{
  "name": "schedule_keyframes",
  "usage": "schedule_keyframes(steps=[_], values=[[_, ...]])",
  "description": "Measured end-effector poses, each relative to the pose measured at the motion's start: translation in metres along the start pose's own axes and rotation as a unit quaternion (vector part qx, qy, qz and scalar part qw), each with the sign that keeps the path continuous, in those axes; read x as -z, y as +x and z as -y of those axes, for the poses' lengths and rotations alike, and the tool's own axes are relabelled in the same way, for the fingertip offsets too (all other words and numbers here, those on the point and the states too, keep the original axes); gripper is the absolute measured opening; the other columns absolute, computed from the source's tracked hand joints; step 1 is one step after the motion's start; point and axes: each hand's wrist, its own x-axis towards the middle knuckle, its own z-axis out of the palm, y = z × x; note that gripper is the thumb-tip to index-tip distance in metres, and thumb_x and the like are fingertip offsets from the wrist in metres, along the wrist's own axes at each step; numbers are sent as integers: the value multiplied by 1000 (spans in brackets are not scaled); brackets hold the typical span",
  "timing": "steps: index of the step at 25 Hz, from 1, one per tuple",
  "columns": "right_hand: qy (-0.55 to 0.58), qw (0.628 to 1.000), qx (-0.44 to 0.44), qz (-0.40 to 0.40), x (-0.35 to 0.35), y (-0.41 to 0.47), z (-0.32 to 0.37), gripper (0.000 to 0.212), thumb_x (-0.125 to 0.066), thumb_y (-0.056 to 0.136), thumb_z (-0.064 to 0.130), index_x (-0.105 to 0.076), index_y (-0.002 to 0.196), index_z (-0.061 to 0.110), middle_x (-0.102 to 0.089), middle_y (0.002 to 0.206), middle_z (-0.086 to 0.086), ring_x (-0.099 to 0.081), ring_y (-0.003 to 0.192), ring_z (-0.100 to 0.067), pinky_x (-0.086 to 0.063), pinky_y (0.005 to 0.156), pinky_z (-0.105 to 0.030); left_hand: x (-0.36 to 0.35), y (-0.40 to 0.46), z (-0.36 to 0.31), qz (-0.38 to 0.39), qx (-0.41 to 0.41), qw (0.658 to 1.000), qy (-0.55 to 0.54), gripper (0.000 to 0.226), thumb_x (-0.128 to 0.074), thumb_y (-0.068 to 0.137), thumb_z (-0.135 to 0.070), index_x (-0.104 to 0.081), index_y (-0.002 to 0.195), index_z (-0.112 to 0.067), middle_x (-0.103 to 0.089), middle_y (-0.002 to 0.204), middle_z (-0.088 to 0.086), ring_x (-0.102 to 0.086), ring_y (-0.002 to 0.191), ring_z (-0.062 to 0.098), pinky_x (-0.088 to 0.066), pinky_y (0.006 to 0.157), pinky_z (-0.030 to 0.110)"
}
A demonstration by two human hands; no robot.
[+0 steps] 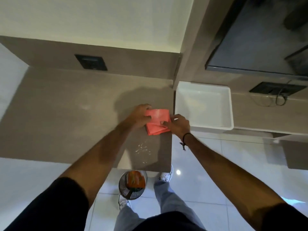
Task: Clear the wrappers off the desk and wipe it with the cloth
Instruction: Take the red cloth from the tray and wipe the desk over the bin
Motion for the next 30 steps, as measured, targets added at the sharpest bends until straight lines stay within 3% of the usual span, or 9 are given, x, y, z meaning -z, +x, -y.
schedule_keyframes(steps=[2,3,6,9,14,18,21,26,30], values=[[-79,991,51,-96,-8,-26,-13,51,-78,69,52,-63,106,19,-72,92,-1,-67,86,-19,-51,73,-29,-4,-23,16,-56,-5,998,34,67,-64,84,-19,-47,146,-1,-49,147,23,-47,138,34,-37,119,40],[-93,983,80,-135,-13,-41,-20,46,-74,72,52,-62,102,20,-70,86,1,-65,82,-19,-47,67,-28,-7,-38,26,-102,-25,993,44,61,-63,89,-13,-46,146,-2,-48,147,22,-46,139,36,-37,119,43],[-102,961,153,-207,-43,-90,-38,23,-63,78,46,-52,79,26,-59,70,9,-59,66,-16,-36,54,-26,-18,-99,66,-194,-99,974,70,38,-60,87,-3,-60,126,-1,-59,126,21,-57,119,40,-49,103,50],[-167,936,228,-208,-82,-132,-54,22,-57,79,44,-47,72,27,-53,63,11,-49,59,-11,-31,48,-23,-30,-162,110,-198,-161,962,98,14,-54,84,-2,-63,94,-3,-62,99,16,-60,91,35,-53,80,50],[-297,890,328,-111,-156,-174,-112,21,-56,83,41,-52,70,25,-59,62,7,-59,58,-15,-39,47,-23,-60,-234,183,-119,-203,956,176,11,-52,78,-9,-62,83,-8,-62,87,10,-57,77,27,-52,63,39],[-352,906,233,-4,-221,-159,-176,22,-51,84,44,-61,88,25,-71,77,4,-69,70,-22,-47,55,-26,-112,-251,259,-7,-113,974,197,11,-58,84,-13,-65,93,-11,-66,103,7,-64,94,25,-59,71,38],[-335,936,106,28,-270,-108,-235,32,-53,86,41,-65,103,18,-74,94,-5,-70,88,-29,-55,71,-33,-176,-231,334,18,58,990,125,14,-58,91,-12,-65,103,-13,-65,109,6,-66,101,25,-60,79,40],[-292,953,-62,55,-356,-8,-342,42,-60,85,30,-61,120,7,-70,114,-18,-64,107,-38,-54,88,-40,-288,-166,442,86,293,951,48,45,-60,94,-22,-50,134,-4,-60,134,21,-57,125,38,-52,98,43],[-229,957,-164,72,-398,43,-409,41,-62,84,21,-65,123,10,-66,125,-18,-60,118,-37,-49,98,-39,-351,-125,498,118,354,928,3,38,-53,94,-19,-55,128,-2,-65,130,23,-63,118,38,-57,93,42]])
